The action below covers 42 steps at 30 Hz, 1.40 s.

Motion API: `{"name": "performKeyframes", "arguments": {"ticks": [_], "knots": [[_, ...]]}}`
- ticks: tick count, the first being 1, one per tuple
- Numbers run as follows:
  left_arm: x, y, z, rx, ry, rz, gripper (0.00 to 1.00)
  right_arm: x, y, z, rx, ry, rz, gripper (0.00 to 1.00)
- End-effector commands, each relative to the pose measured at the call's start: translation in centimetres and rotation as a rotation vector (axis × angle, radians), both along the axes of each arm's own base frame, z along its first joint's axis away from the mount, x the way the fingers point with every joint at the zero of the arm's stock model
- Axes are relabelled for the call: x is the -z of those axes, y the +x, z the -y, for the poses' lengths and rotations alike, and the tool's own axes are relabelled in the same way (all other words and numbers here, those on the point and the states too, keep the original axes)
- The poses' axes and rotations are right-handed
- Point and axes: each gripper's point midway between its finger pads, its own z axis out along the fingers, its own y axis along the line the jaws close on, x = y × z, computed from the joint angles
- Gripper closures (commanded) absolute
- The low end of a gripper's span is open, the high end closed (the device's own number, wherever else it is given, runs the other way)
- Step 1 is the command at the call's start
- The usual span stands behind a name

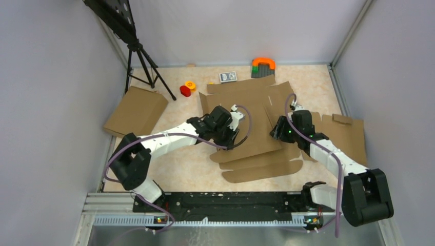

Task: Fold the paper box
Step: Close the paper box at the center of the board.

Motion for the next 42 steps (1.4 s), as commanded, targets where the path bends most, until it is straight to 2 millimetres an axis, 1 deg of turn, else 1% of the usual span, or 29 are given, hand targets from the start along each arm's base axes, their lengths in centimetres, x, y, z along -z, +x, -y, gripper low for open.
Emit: {"name": "performKeyframes", "arguments": {"ticks": [1, 3, 4, 6, 8, 10, 13, 15, 16, 19, 20, 22, 23, 24, 25, 28, 30, 32, 34, 36, 37, 40, 42], "knots": [[-2.0, 0.8, -0.6, -0.070, -0.023, 0.064, 0.66, -0.8, -0.3, 0.9, 0.021, -0.045, 0.015, 0.48], [-3.5, 0.8, -1.2, -0.094, -0.051, 0.104, 0.61, -2.5, 0.0, 0.9, 0.021, -0.039, 0.073, 0.39], [-4.3, 0.8, -1.6, -0.107, -0.065, 0.125, 0.59, -3.2, 0.1, 1.0, 0.022, -0.033, 0.101, 0.36], [-5.7, 0.5, -2.5, -0.143, -0.096, 0.164, 0.57, -4.5, 0.2, 0.8, 0.011, -0.025, 0.146, 0.34], [-6.4, 0.0, -3.5, -0.168, -0.117, 0.184, 0.58, -5.1, 0.2, 0.8, 0.006, -0.019, 0.169, 0.33], [-6.4, -0.4, -4.5, -0.211, -0.118, 0.186, 0.57, -5.6, 0.3, 0.6, 0.006, -0.008, 0.185, 0.33], [-5.3, -0.3, -6.4, -0.324, -0.110, 0.172, 0.55, -6.0, 1.0, 0.6, 0.023, 0.001, 0.201, 0.35], [-4.4, -0.1, -7.5, -0.387, -0.153, 0.110, 0.59, -5.8, 1.5, 0.9, 0.055, -0.007, 0.188, 0.41], [-4.0, 0.0, -7.8, -0.410, -0.195, 0.068, 0.64, -5.7, 1.8, 1.1, 0.071, -0.010, 0.179, 0.42], [-3.7, 0.9, -8.8, -0.474, -0.337, 0.006, 0.91, -5.4, 2.5, 1.6, 0.134, -0.010, 0.158, 0.49], [-3.7, 1.3, -9.0, -0.491, -0.368, 0.007, 1.00, -5.2, 2.8, 2.3, 0.183, -0.022, 0.158, 0.54], [-3.3, 1.8, -9.6, -0.530, -0.365, 0.010, 1.00, -5.3, 3.1, 3.2, 0.245, -0.035, 0.173, 0.67], [-3.1, 2.1, -10.0, -0.554, -0.354, 0.019, 1.00, -5.3, 3.3, 3.8, 0.272, -0.053, 0.181, 0.78], [-2.8, 2.5, -10.4, -0.582, -0.343, 0.025, 1.00, -5.4, 3.5, 4.4, 0.299, -0.074, 0.188, 0.93], [-2.5, 2.9, -10.7, -0.605, -0.335, 0.029, 1.00, -5.4, 3.6, 5.0, 0.328, -0.097, 0.195, 1.00], [-1.8, 4.6, -11.7, -0.702, -0.301, 0.045, 1.00, -5.3, 4.4, 6.2, 0.366, -0.162, 0.204, 1.00], [-1.4, 5.8, -12.4, -0.773, -0.263, 0.062, 1.00, -4.8, 5.1, 6.4, 0.362, -0.198, 0.185, 1.00], [-1.1, 6.8, -12.1, -0.775, -0.244, 0.056, 1.00, -4.0, 5.8, 6.3, 0.352, -0.228, 0.148, 1.00], [-0.5, 7.7, -11.2, -0.768, -0.221, 0.014, 1.00, -3.0, 6.5, 6.1, 0.332, -0.251, 0.116, 1.00], [0.3, 8.3, -10.0, -0.746, -0.203, -0.043, 1.00, -1.8, 6.8, 5.2, 0.284, -0.267, 0.082, 1.00], [0.9, 8.4, -9.4, -0.731, -0.197, -0.082, 1.00, -1.3, 6.9, 4.5, 0.251, -0.264, 0.069, 1.00], [2.1, 8.6, -6.8, -0.666, -0.227, -0.188, 1.00, -0.1, 6.3, 1.3, 0.141, -0.257, 0.032, 1.00], [2.4, 8.8, -5.6, -0.637, -0.247, -0.204, 1.00, 0.4, 5.8, -1.5, 0.044, -0.210, 0.012, 1.00]]}}
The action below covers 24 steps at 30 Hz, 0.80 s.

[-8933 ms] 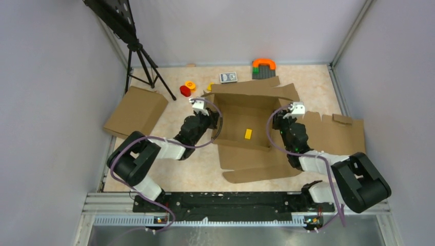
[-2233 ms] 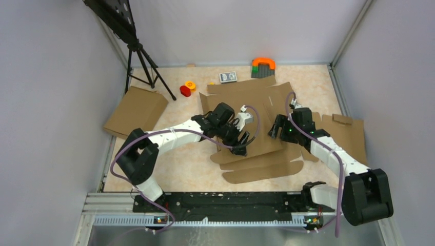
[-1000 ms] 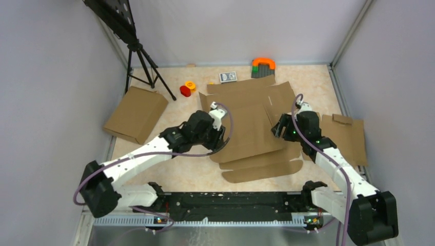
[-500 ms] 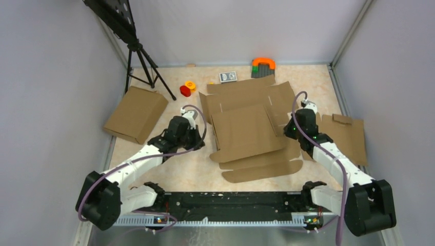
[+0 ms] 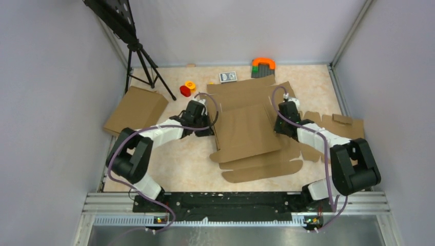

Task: Fold the paper box
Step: Close the paper box at the center of the board.

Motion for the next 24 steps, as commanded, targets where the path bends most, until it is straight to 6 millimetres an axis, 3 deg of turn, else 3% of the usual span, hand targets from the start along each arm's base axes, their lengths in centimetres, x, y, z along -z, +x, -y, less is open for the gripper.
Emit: {"name": "performKeyframes", "arguments": {"ticks": [1, 4, 10, 15, 21, 24], "knots": [[-0.8, 0.5, 3.4, 0.086, -0.106, -0.006, 1.00, -0.9, 0.3, -6.1, -0.201, 0.102, 0.002, 1.00], [-1.5, 0.6, 3.9, 0.126, -0.081, 0.023, 1.00, -1.6, -0.4, -8.4, -0.258, 0.225, 0.009, 1.00], [-4.6, 0.4, 3.2, 0.177, -0.063, 0.114, 1.00, -5.0, -1.9, -9.8, -0.316, 0.289, 0.056, 1.00], [-7.9, 0.1, 4.0, 0.229, -0.117, 0.164, 1.00, -7.7, -4.8, -11.3, -0.376, 0.304, 0.093, 1.00], [-8.8, 0.7, 4.6, 0.262, -0.121, 0.131, 1.00, -8.4, -9.0, -12.4, -0.419, 0.360, 0.093, 1.00], [-10.0, 0.8, 4.8, 0.262, -0.142, 0.121, 1.00, -10.1, -9.8, -12.3, -0.418, 0.406, 0.140, 1.00]]}}
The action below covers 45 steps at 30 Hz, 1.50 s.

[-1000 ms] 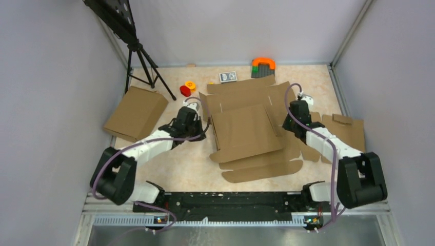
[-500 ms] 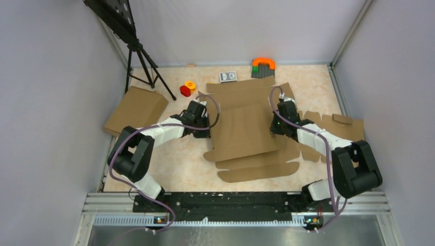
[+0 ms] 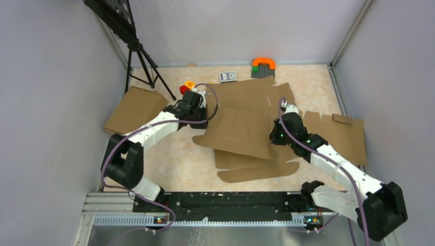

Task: Fold the paper box
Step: Close the paper box at the center of the board.

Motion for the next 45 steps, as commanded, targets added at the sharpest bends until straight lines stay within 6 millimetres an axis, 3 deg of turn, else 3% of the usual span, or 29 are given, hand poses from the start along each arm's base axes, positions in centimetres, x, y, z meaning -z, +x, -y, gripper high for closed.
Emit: {"name": "performKeyframes", "arguments": {"ticks": [1, 6, 11, 17, 24, 29, 36, 39, 42, 45], "knots": [[-6.9, 0.7, 5.8, 0.139, -0.253, 0.083, 1.00, -4.2, -2.7, -5.1, -0.151, 0.250, 0.033, 1.00], [-7.9, -0.9, 5.0, 0.148, -0.245, 0.020, 0.97, -5.9, -3.5, -5.0, -0.155, 0.255, 0.003, 1.00], [-9.6, -2.9, 3.6, 0.142, -0.272, -0.019, 0.91, -8.0, -4.8, -6.0, -0.167, 0.379, -0.017, 1.00], [-7.9, -4.8, 1.7, 0.102, -0.323, -0.154, 0.91, -8.4, -4.3, -5.7, -0.107, 0.411, -0.009, 1.00], [-8.7, -3.0, 2.6, 0.070, -0.510, -0.199, 0.90, -9.1, -1.5, -7.3, -0.078, 0.589, -0.041, 0.94], [-8.2, -0.7, 2.1, 0.016, -0.535, -0.213, 0.88, -8.4, 0.6, -6.3, -0.061, 0.544, -0.037, 0.94], [-6.1, -0.1, 1.5, 0.000, -0.605, -0.321, 0.86, -6.3, 2.7, -4.1, -0.028, 0.513, -0.051, 0.87], [-6.3, 0.3, 1.3, -0.008, -0.617, -0.304, 0.86, -6.6, 3.4, -3.9, -0.039, 0.497, -0.033, 0.80], [-7.0, 0.8, 1.2, -0.016, -0.629, -0.282, 0.85, -7.1, 4.0, -3.6, -0.063, 0.435, -0.005, 0.66], [-7.4, 0.9, 1.3, -0.012, -0.648, -0.277, 0.85, -7.5, 4.5, -2.5, -0.057, 0.350, 0.039, 0.57]]}}
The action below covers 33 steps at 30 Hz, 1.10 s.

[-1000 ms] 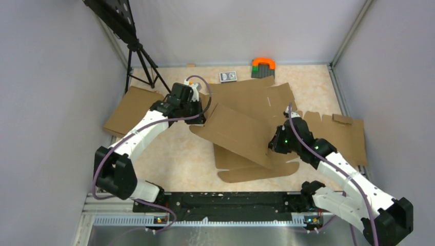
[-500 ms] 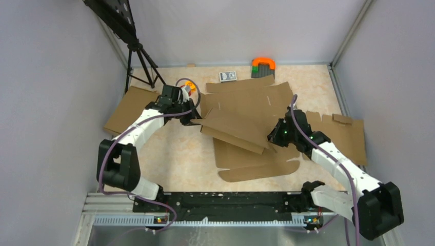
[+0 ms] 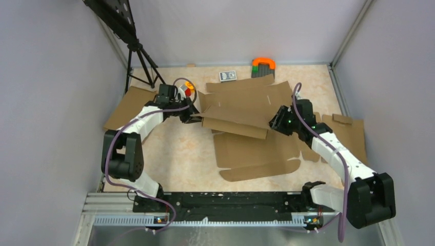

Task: Fold the paper box
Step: Close the paper box at the center of the board.

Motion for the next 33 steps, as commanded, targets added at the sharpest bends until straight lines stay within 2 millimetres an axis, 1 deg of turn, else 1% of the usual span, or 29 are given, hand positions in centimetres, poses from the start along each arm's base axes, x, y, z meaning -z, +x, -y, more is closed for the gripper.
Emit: {"name": "performKeyframes", "arguments": {"ticks": [1, 4, 7, 9, 11, 13, 15, 17, 19, 23, 24, 26, 29, 31, 33], "knots": [[-3.9, -1.7, 3.2, 0.124, -0.180, 0.027, 0.85, -7.0, 2.5, -2.3, -0.131, 0.027, 0.242, 0.56], [-3.6, -1.6, 2.9, 0.118, -0.168, 0.028, 0.85, -7.2, 2.8, -1.1, -0.131, -0.055, 0.283, 0.56], [-3.5, -1.6, 2.7, 0.115, -0.169, 0.023, 0.85, -7.0, 3.0, 0.7, -0.113, -0.169, 0.303, 0.56], [-3.6, -1.5, 2.8, 0.118, -0.174, 0.024, 0.85, -6.9, 3.1, 1.3, -0.094, -0.192, 0.308, 0.55], [-4.0, -1.7, 2.9, 0.125, -0.186, 0.024, 0.85, -7.3, 2.9, 0.3, -0.145, -0.149, 0.317, 0.56], [-4.4, -2.1, 2.9, 0.124, -0.201, 0.026, 0.85, -7.7, 2.2, -1.2, -0.186, -0.067, 0.290, 0.59], [-4.8, -2.8, 2.8, 0.124, -0.208, 0.036, 0.85, -8.0, 1.2, -2.5, -0.198, 0.036, 0.244, 0.60], [-5.2, -4.0, 2.6, 0.132, -0.204, 0.038, 0.84, -8.1, -0.3, -4.0, -0.219, 0.169, 0.175, 0.60], [-5.2, -5.3, 2.2, 0.121, -0.199, 0.025, 0.82, -7.8, -1.7, -5.1, -0.225, 0.272, 0.088, 0.60], [-4.9, -7.8, 2.1, 0.102, -0.258, -0.003, 0.79, -7.2, -3.5, -6.0, -0.162, 0.433, -0.045, 0.60], [-4.7, -8.3, 2.0, 0.097, -0.257, -0.014, 0.79, -7.2, -3.7, -6.3, -0.156, 0.472, -0.053, 0.60], [-4.2, -8.8, 1.8, 0.091, -0.252, -0.033, 0.77, -6.7, -4.0, -6.5, -0.119, 0.531, -0.102, 0.57], [-3.3, -9.1, 1.9, 0.086, -0.258, -0.064, 0.73, -5.7, -3.8, -6.8, -0.109, 0.546, -0.135, 0.55], [-2.8, -8.7, 1.9, 0.086, -0.262, -0.085, 0.72, -5.0, -3.2, -6.7, -0.100, 0.538, -0.136, 0.52], [-2.8, -7.9, 1.9, 0.076, -0.262, -0.098, 0.68, -4.5, -2.2, -6.6, -0.082, 0.536, -0.138, 0.50]]}}
